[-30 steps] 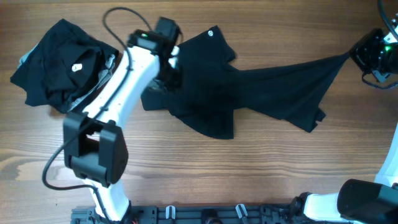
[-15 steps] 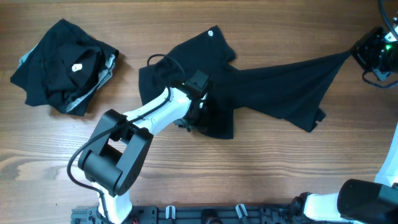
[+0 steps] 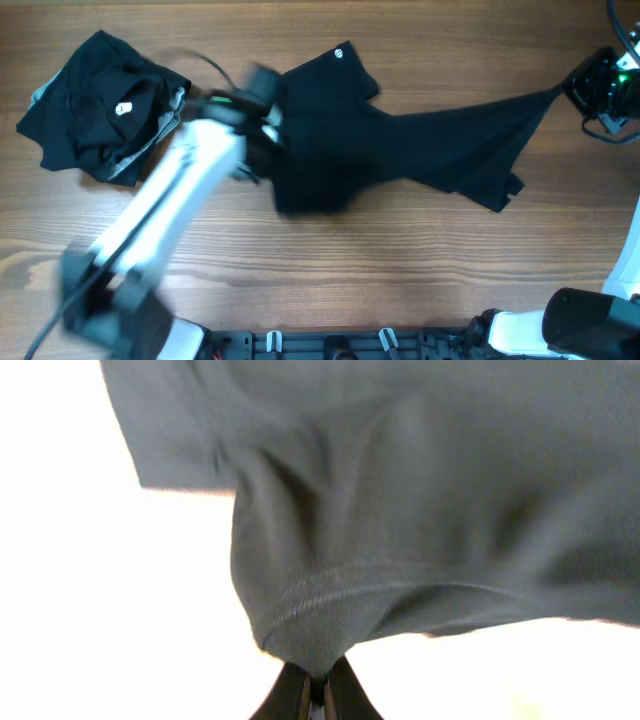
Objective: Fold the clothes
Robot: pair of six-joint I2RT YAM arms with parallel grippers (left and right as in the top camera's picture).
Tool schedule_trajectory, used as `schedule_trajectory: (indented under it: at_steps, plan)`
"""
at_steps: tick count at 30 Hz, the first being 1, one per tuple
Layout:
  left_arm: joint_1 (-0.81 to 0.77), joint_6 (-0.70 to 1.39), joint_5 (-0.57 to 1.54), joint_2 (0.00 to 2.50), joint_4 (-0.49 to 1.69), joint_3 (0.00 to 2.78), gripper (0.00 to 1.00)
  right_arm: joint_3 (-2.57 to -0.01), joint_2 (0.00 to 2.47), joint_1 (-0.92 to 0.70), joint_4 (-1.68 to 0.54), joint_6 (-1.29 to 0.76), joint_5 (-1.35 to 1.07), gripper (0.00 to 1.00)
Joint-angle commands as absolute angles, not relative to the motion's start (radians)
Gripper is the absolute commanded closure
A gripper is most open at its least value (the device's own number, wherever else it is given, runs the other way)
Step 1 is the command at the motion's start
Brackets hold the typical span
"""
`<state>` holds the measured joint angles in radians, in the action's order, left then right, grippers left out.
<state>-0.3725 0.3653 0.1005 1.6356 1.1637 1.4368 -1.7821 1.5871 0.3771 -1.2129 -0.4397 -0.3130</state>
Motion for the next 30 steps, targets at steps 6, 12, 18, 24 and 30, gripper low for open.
schedule_trajectory:
  at_steps: [6,12,18,24,30]
  plan:
    - [-0.085,0.350,0.049,1.191,1.153,1.774,0.96,-1.785,1.582,0.373,-1.325,-0.296,-0.308,0.96]
    - [-0.085,0.291,-0.164,1.172,1.132,2.022,0.96,-1.800,1.393,0.373,-1.340,-0.273,-0.367,0.96]
    - [-0.085,0.241,-0.342,1.172,1.125,2.128,0.96,-1.816,1.079,0.373,-1.256,-0.300,-0.366,0.96]
    - [-0.085,0.230,-0.347,1.253,1.130,2.127,0.96,-1.806,1.074,0.373,-1.184,-0.369,-0.364,0.96]
    - [-0.087,0.150,0.031,1.622,0.871,2.128,0.96,-1.806,1.426,0.373,-0.850,-0.403,-0.551,0.96]
